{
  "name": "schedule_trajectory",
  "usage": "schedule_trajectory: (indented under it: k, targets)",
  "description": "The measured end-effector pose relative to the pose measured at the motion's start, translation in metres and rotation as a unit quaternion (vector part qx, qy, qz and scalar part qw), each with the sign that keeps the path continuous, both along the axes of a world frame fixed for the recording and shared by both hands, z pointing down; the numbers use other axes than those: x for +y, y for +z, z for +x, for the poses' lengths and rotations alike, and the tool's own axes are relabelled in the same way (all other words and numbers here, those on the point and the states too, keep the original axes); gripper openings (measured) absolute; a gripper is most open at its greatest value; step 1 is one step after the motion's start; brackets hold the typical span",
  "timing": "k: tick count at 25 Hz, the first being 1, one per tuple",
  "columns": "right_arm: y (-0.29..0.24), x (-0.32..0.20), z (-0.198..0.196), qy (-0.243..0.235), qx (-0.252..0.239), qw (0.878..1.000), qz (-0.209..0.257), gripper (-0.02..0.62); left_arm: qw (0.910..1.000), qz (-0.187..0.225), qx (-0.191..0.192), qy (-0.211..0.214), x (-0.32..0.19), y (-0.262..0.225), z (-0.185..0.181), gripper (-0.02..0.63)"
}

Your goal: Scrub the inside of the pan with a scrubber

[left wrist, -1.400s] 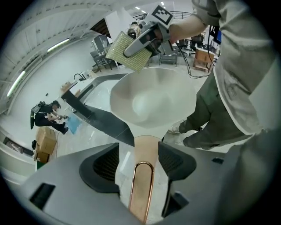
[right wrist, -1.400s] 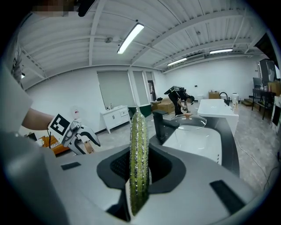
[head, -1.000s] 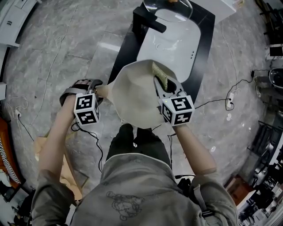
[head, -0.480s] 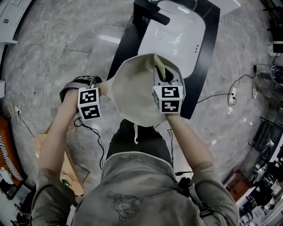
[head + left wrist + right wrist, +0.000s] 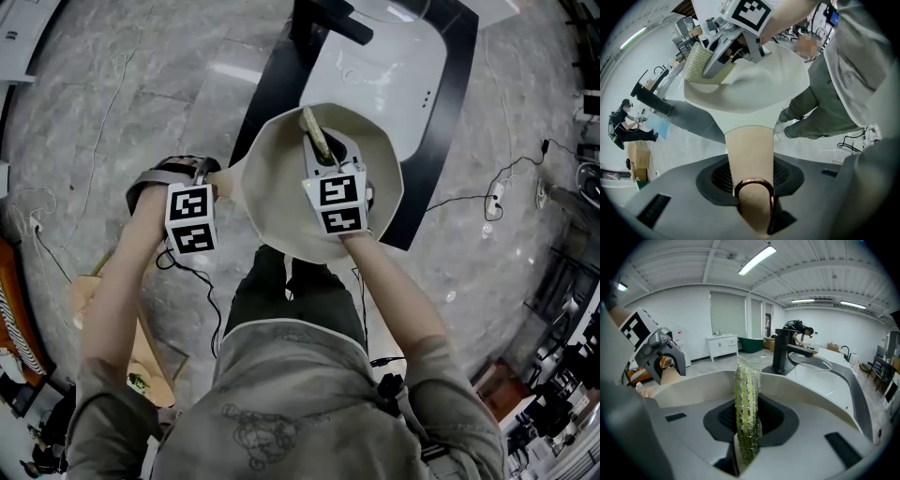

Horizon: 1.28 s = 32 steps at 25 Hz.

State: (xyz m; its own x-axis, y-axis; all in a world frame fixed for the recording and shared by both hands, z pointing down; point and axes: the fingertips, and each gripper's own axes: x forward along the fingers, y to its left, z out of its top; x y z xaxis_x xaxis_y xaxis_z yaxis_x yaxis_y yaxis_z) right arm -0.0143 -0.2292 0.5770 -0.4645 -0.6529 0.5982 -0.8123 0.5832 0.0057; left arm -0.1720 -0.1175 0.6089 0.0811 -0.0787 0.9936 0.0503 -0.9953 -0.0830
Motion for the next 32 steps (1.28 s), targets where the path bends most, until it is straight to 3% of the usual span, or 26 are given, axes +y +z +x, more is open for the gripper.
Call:
schedule_trajectory:
  k: [7,12,17,20,25,28,30,31,32]
  targets:
    - [0.003,0.038,-0.060,-0.149,0.013,0.989,0.001,0.071,1.0000,0.007,-0.001,-0.002,0.000,0.000,0.000,0.167]
    - [0.001,0.072,-0.077,-0.233,-0.008,0.972,-0.040,0.071,0.9999,0.010,0.002,-0.007,0.001,0.001,0.000,0.167]
    - [0.001,0.132,-0.087,-0.357,-0.039,0.926,-0.119,0.071,0.9998,0.017,-0.003,-0.008,-0.005,0.001,-0.001,0.167]
    - [0.002,0.161,-0.080,-0.419,-0.026,0.897,-0.139,0.071,0.9997,0.018,-0.010,-0.010,-0.007,0.001,-0.001,0.167]
    - [0.001,0.209,-0.047,-0.528,0.001,0.825,-0.199,0.071,0.9997,0.012,-0.012,-0.017,-0.006,-0.001,-0.001,0.167]
    - [-0.007,0.232,-0.029,-0.562,-0.010,0.786,-0.257,0.071,0.9996,0.013,-0.012,-0.021,-0.005,0.001,-0.002,0.166]
    - [-0.017,0.233,-0.020,-0.567,-0.016,0.776,-0.277,0.071,0.9995,0.012,-0.013,-0.025,-0.007,0.003,-0.002,0.166]
    - [-0.023,0.226,-0.016,-0.562,-0.016,0.781,-0.272,0.071,0.9995,0.013,-0.014,-0.026,-0.008,0.003,-0.002,0.166]
    - [-0.029,0.214,-0.013,-0.549,-0.013,0.796,-0.256,0.071,0.9994,0.014,-0.014,-0.027,-0.010,0.003,-0.001,0.166]
